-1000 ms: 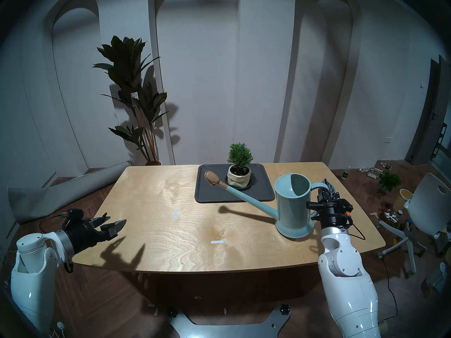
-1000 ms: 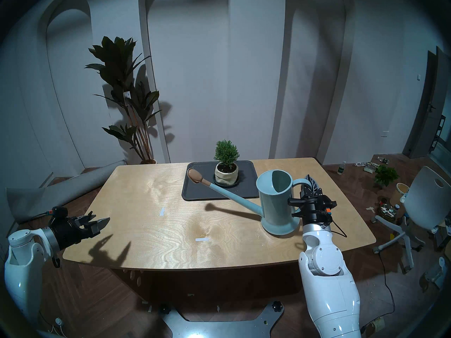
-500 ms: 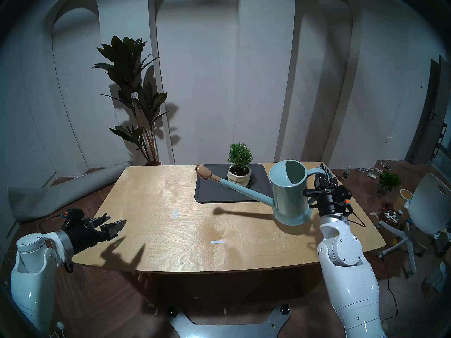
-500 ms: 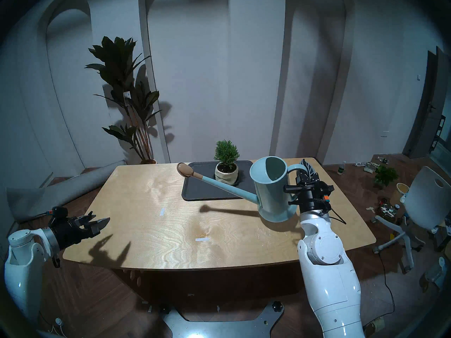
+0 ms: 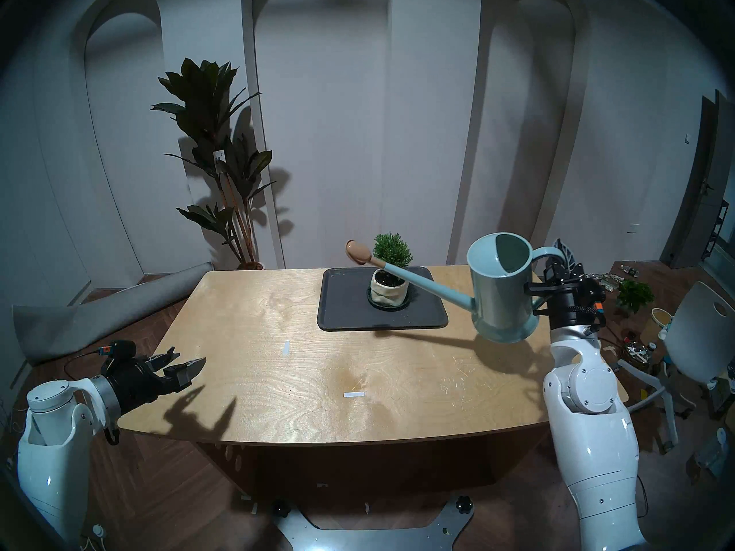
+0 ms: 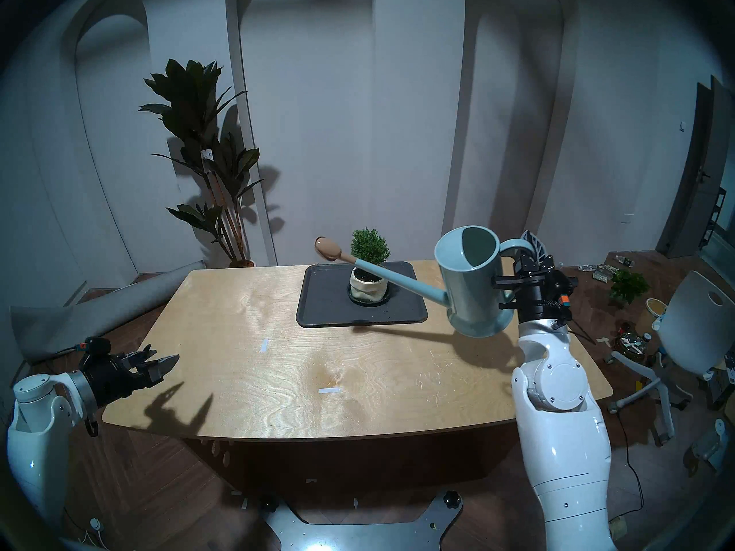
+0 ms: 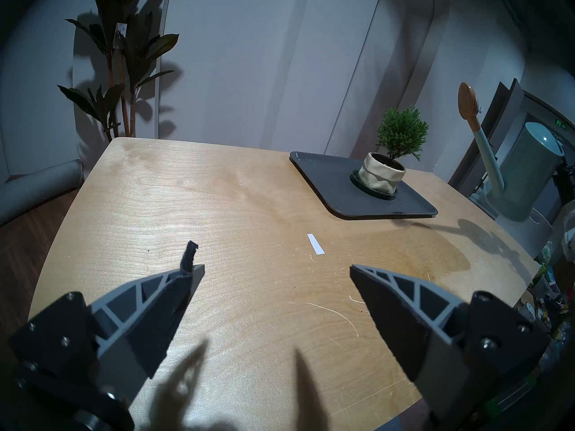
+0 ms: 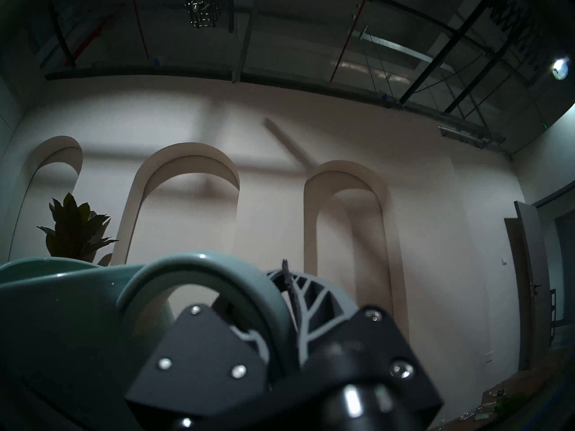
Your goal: Pick up the watering can and pour water into the potted plant, then put the can down
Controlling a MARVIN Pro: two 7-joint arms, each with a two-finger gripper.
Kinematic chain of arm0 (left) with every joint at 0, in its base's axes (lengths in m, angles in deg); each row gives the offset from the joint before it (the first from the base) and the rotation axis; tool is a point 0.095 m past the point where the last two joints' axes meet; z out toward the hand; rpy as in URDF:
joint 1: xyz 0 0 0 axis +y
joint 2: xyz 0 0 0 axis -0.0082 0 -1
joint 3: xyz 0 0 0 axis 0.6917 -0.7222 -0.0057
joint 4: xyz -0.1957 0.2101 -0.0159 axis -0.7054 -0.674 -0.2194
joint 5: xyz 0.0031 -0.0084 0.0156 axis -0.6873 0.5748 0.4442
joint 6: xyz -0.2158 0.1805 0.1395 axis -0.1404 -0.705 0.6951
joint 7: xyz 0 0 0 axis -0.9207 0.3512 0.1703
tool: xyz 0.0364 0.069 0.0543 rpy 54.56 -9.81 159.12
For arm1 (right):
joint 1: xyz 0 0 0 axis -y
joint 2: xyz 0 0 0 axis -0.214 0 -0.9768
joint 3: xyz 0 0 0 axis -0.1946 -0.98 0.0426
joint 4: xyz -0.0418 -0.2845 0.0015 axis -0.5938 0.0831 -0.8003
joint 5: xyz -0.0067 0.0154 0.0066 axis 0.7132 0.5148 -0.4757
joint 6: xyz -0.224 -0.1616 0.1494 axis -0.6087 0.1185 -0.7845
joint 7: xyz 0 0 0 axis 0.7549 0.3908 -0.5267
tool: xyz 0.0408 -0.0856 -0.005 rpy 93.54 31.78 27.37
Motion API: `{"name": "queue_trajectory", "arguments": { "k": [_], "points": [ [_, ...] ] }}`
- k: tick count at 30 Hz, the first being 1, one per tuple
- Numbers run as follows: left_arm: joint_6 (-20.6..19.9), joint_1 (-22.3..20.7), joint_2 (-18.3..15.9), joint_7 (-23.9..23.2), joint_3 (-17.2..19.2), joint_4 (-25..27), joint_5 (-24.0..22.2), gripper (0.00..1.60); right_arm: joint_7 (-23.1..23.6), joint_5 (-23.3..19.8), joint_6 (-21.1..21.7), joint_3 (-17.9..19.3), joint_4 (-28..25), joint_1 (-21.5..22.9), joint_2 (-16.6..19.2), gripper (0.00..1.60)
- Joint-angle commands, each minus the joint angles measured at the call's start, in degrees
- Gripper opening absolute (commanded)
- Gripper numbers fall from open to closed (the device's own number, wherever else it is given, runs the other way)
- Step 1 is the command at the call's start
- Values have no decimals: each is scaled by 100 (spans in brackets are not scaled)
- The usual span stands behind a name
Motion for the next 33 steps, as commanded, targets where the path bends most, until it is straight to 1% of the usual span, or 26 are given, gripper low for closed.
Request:
{"name": "queue_trajectory", "arguments": {
  "k": [1, 2, 10, 17, 20, 24, 25, 26, 27, 29, 31, 33],
  "points": [
    [10, -20, -14, 1, 22, 54, -2, 160, -39, 39, -109, 532, -505, 316, 386, 0],
    [10, -20, -13, 1, 22, 54, -1, 160, -27, 34, -76, 644, -537, 334, 457, 0],
    [10, -19, -12, 2, 24, 58, 0, 160, 77, 11, 85, 884, -603, 435, 710, 0],
    [10, -20, -13, 1, 23, 56, -1, 160, 277, 17, 313, 1163, -443, 682, 1123, 0],
    [10, -20, -13, 1, 22, 55, -1, 160, 392, 31, 443, 1248, -388, 803, 1246, 0],
    [10, -20, -13, 1, 23, 55, -1, 160, 504, -21, 642, 1251, -221, 998, 1495, 0],
    [10, -20, -13, 1, 23, 55, -1, 160, 601, -9, 763, 1213, -73, 1182, 1587, 0],
    [10, -20, -13, 1, 23, 55, -1, 160, 601, -9, 763, 1213, -73, 1182, 1587, 0],
    [10, -20, -13, 1, 23, 55, -1, 160, 611, -25, 832, 1251, -179, 1031, 1575, 0],
    [10, -21, -13, 0, 22, 55, -1, 160, 676, -37, 969, 1088, 43, 1253, 1834, 0],
    [10, -21, -13, 0, 22, 54, -1, 160, 695, -27, 1028, 1084, 9, 1222, 1814, 0],
    [11, -21, -13, 0, 22, 54, -1, 160, 717, -51, 1099, 933, 174, 1412, 1982, 0]
  ]
}}
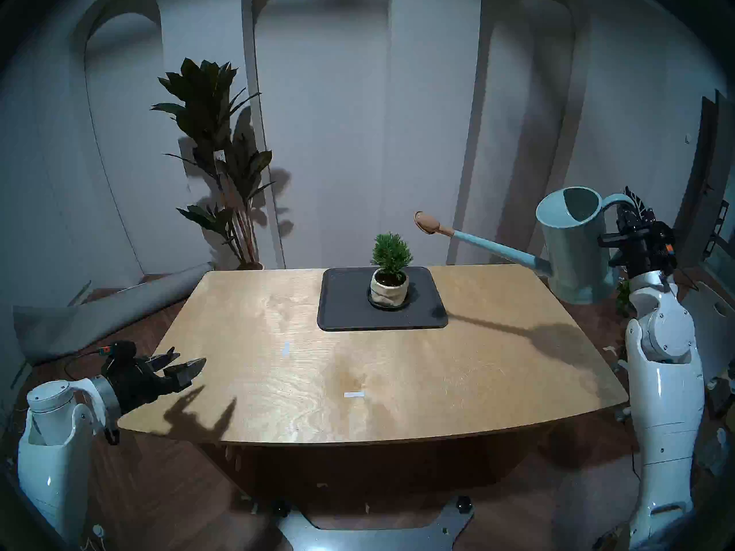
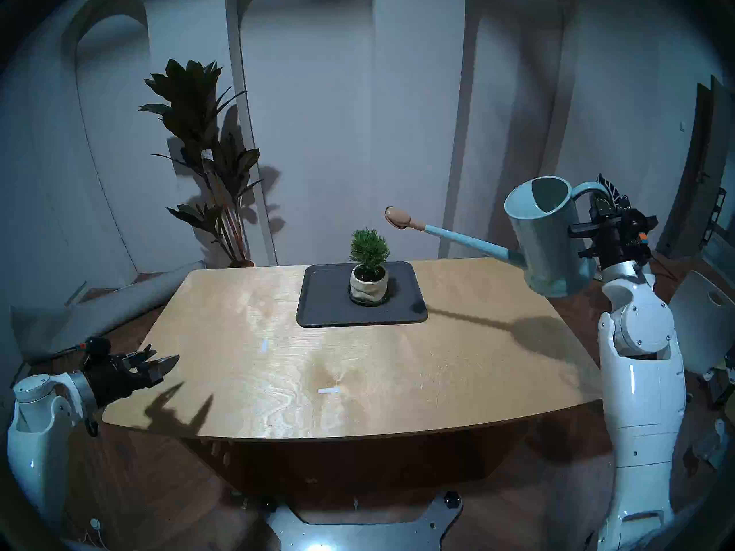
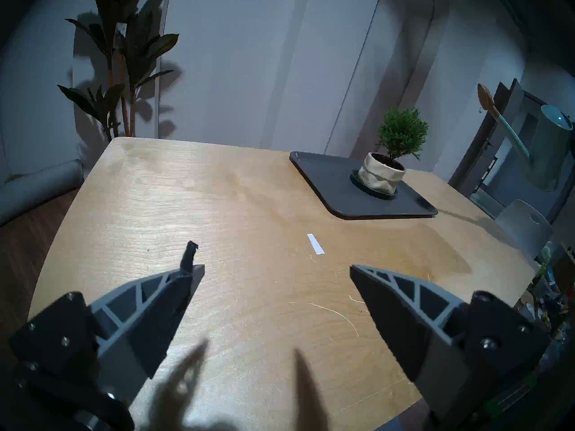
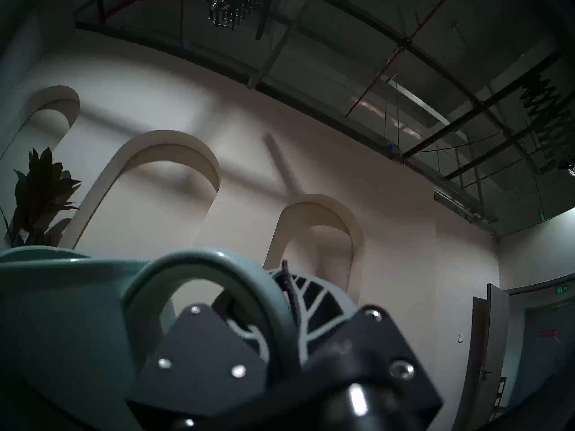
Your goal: Pick up the watering can and pour water into the potted plant, then put the can down
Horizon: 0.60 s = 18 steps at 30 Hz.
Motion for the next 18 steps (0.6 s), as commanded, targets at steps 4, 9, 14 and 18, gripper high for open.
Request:
{"name": "queue_trajectory", "arguments": {
  "k": [4, 9, 14, 18],
  "points": [
    [11, -21, -15, 1, 22, 56, -2, 160, 56, -112, 263, -360, 141, 768, 810, 0],
    [12, -23, -16, -1, 20, 50, -3, 160, 97, -103, 464, -510, 248, 963, 1045, 0],
    [12, -24, -17, -3, 19, 46, -3, 160, 101, -95, 639, -605, 270, 1094, 1281, 0],
    [12, -25, -17, -4, 18, 43, -3, 160, 125, -81, 782, -629, 275, 1170, 1436, 0]
  ]
}}
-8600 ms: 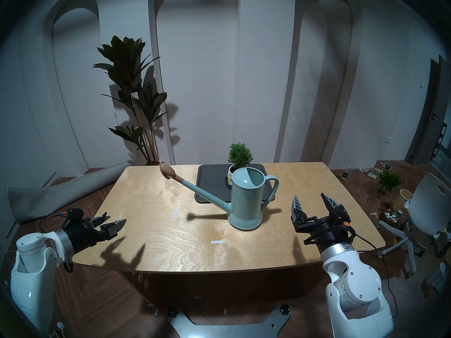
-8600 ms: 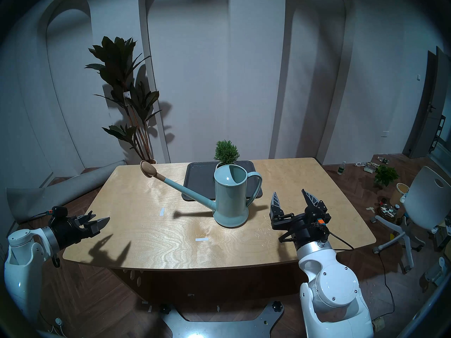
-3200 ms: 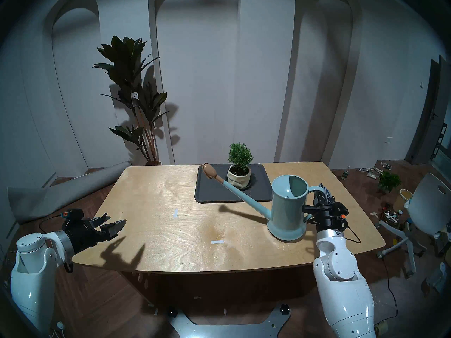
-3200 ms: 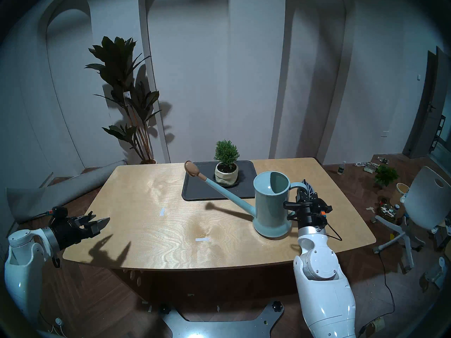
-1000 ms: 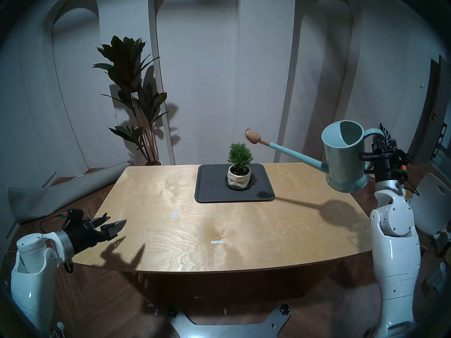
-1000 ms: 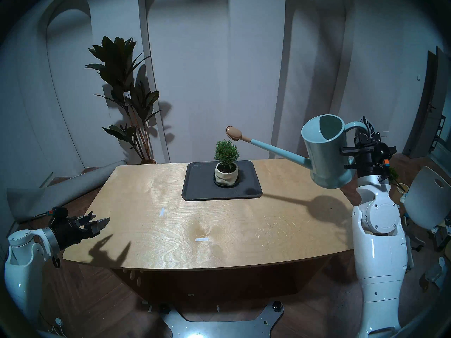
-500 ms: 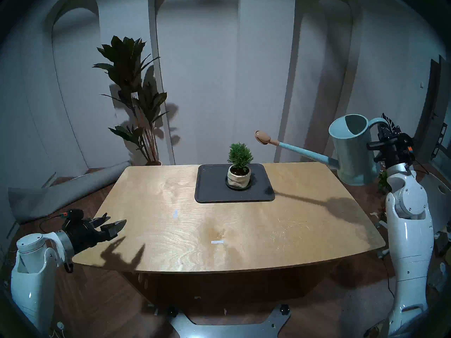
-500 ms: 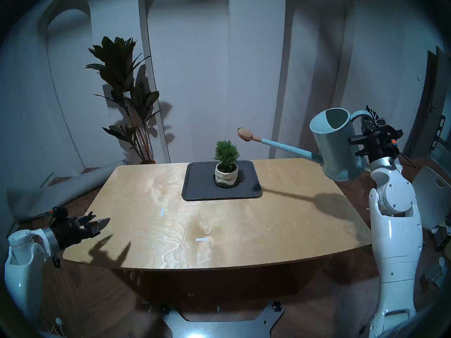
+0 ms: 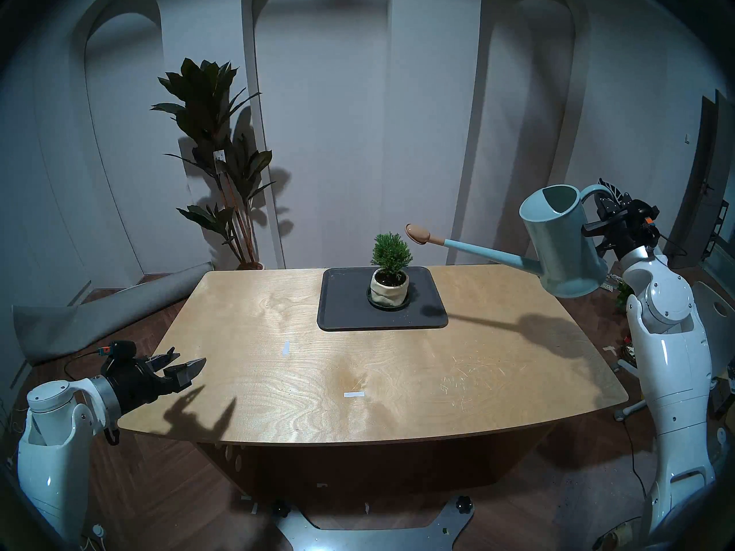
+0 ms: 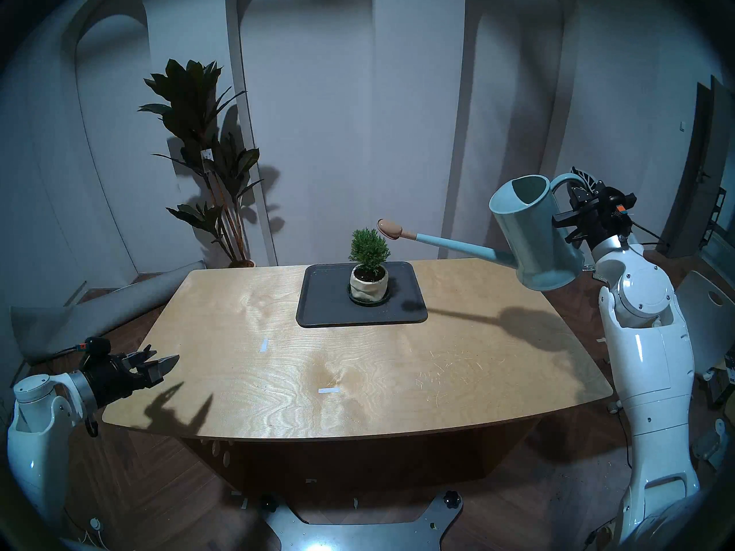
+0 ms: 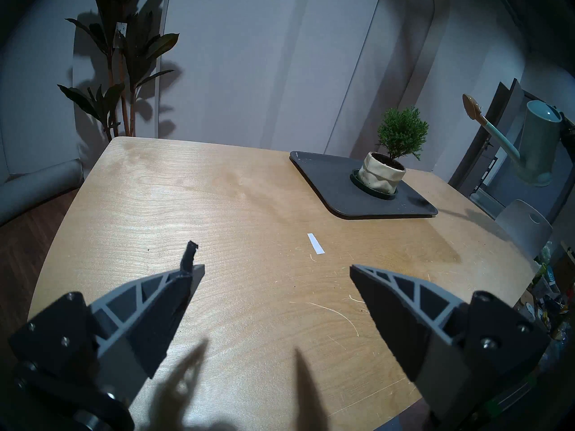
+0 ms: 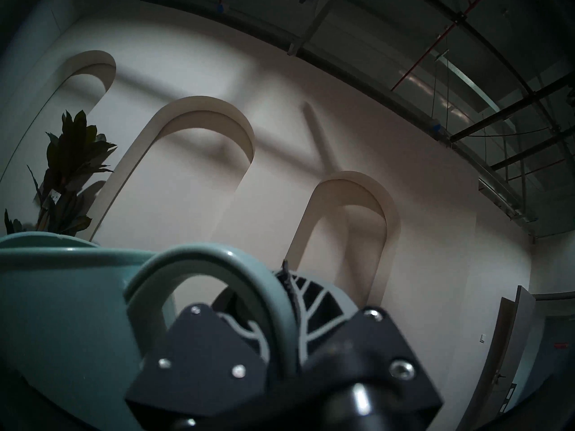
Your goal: Pick up the watering can and pour water into the potted plant, then put the can down
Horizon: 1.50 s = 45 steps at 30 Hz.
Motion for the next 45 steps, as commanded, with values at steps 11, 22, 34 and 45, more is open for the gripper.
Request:
{"name": "queue_trajectory", "arguments": {
  "k": [11, 22, 34, 45],
  "points": [
    [12, -27, -18, -5, 17, 43, -5, 160, 84, 20, 436, -294, -110, 981, 1125, 0],
    [12, -29, -19, -8, 15, 37, -5, 160, 103, -16, 706, -786, 149, 1436, 1281, 0],
    [12, -30, -19, -13, 9, 18, -5, 160, 109, -10, 864, -1103, 209, 1709, 1331, 0],
    [12, -33, -20, -17, 4, 2, -5, 160, 85, 5, 965, -1364, 485, 2117, 1212, 0]
  ]
}}
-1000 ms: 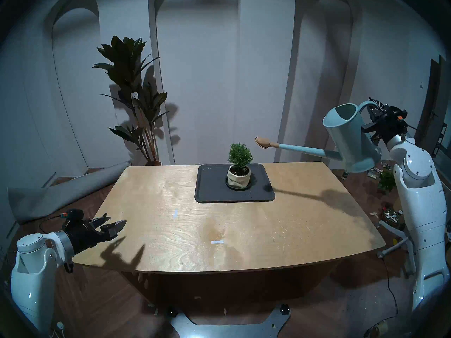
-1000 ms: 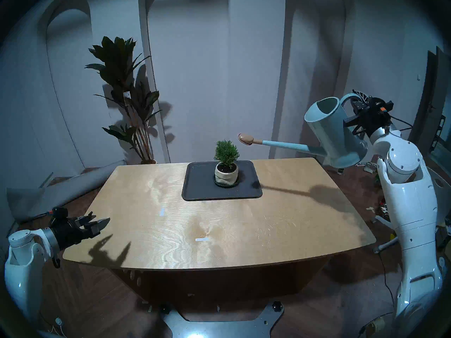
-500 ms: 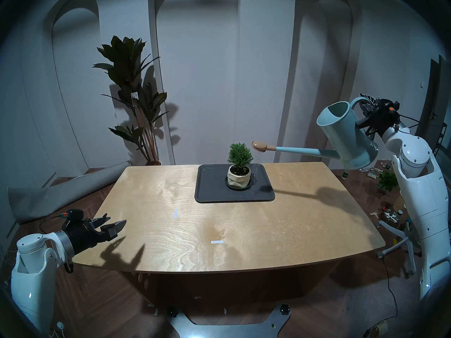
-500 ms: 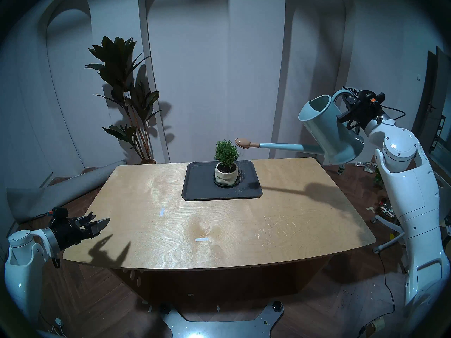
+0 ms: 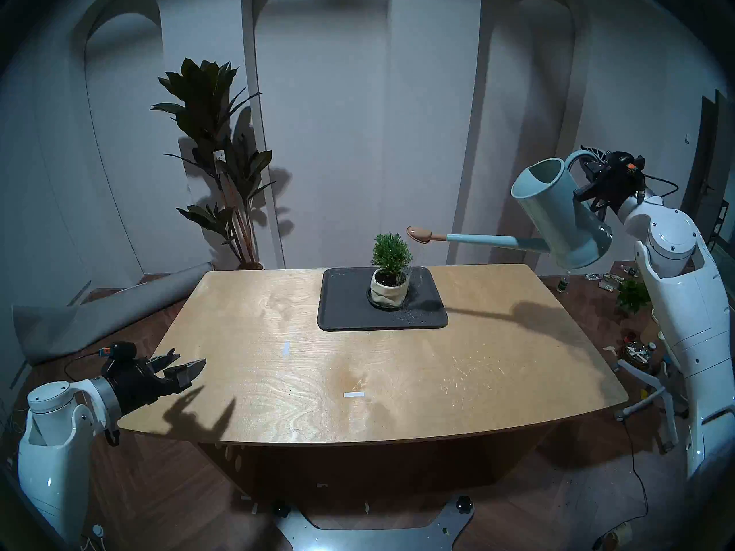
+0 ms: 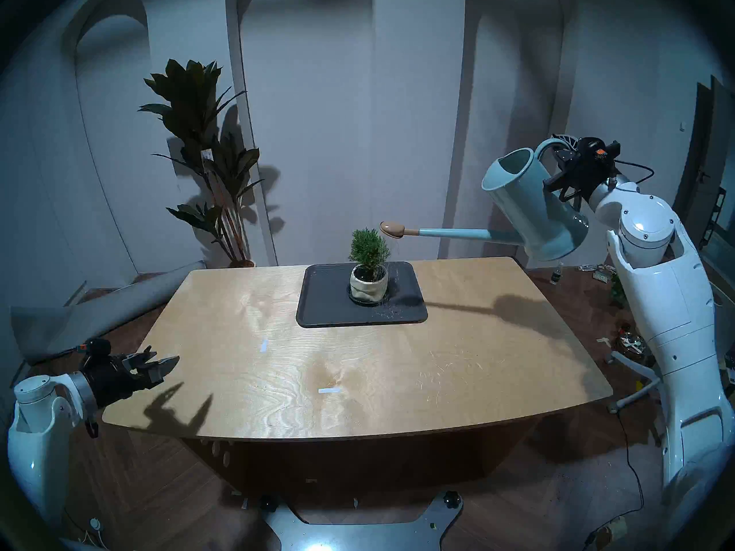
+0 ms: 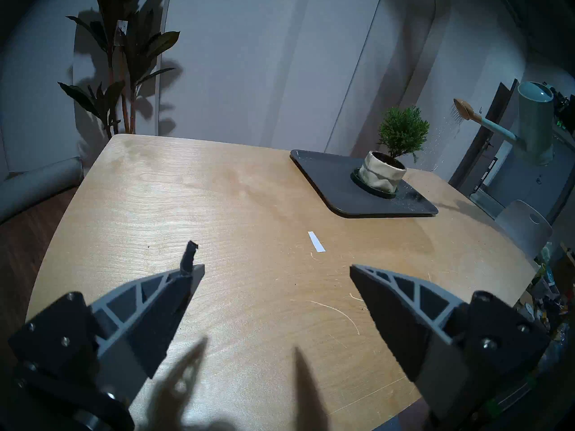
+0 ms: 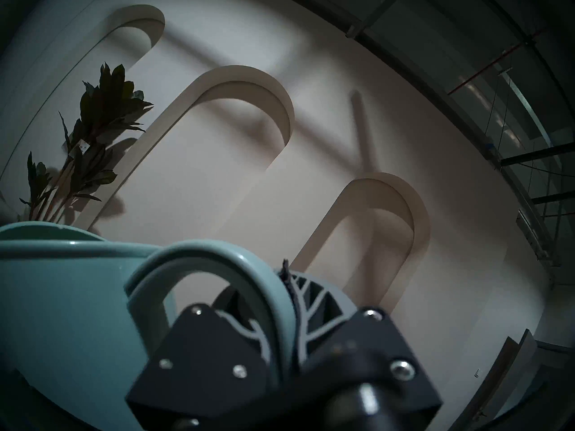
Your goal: Pick up the watering can and pour water into the potted plant, then put the can down
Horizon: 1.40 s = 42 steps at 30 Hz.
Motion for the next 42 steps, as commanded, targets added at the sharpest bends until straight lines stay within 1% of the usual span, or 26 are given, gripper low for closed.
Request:
{"name": "queue_trajectory", "arguments": {
  "k": [1, 3, 5, 6, 7, 8, 9, 10, 23, 27, 28, 29, 30, 31, 32, 34, 35, 36, 42],
  "points": [
    [12, -31, -20, -4, 15, 44, -5, 160, -103, 10, -17, -1, -2, 601, 4, 0],
    [12, -32, -20, -5, 15, 42, -5, 160, -101, 14, 6, -78, 91, 738, -36, 0],
    [13, -32, -20, -6, 15, 40, -5, 160, -120, 15, -1, -90, 122, 702, -45, 0],
    [13, -33, -20, -6, 14, 39, -5, 160, -116, 18, 16, -138, 186, 798, -70, 0],
    [13, -33, -20, -7, 14, 38, -5, 160, -136, 16, 12, -141, 213, 778, -86, 0],
    [13, -33, -21, -7, 14, 38, -5, 160, -131, 19, 37, -206, 298, 909, -127, 0],
    [13, -34, -21, -8, 14, 37, -5, 160, -148, 12, 24, -199, 304, 848, -140, 0],
    [13, -34, -21, -8, 13, 36, -5, 160, -154, 19, 27, -237, 352, 882, -170, 0],
    [14, -37, -22, -14, 11, 26, -5, 160, -347, 31, 74, -669, 947, 1318, -801, 0],
    [14, -38, -23, -15, 10, 24, -5, 160, -403, 45, 76, -737, 1047, 1387, -947, 0],
    [14, -38, -23, -16, 10, 23, -5, 160, -409, 53, 92, -777, 1097, 1475, -992, 0],
    [14, -38, -23, -16, 10, 23, -5, 160, -431, 60, 76, -767, 1079, 1421, -1016, 0],
    [14, -38, -23, -16, 9, 22, -5, 160, -431, 71, 97, -809, 1127, 1529, -1052, 0],
    [14, -38, -23, -17, 9, 22, -5, 160, -442, 76, 88, -797, 1098, 1490, -1061, 0],
    [14, -39, -23, -17, 9, 21, -6, 160, -441, 102, 102, -829, 1102, 1570, -1081, 0],
    [14, -39, -24, -18, 9, 21, -6, 160, -457, 137, 95, -817, 1033, 1551, -1092, 0],
    [14, -39, -24, -18, 9, 20, -6, 160, -454, 160, 111, -836, 1044, 1636, -1102, 0],
    [14, -39, -24, -19, 9, 20, -6, 160, -460, 187, 104, -817, 1001, 1610, -1094, 0],
    [14, -40, -24, -20, 8, 18, -6, 160, -411, 439, 128, -839, 839, 1785, -1028, 0]
  ]
}}
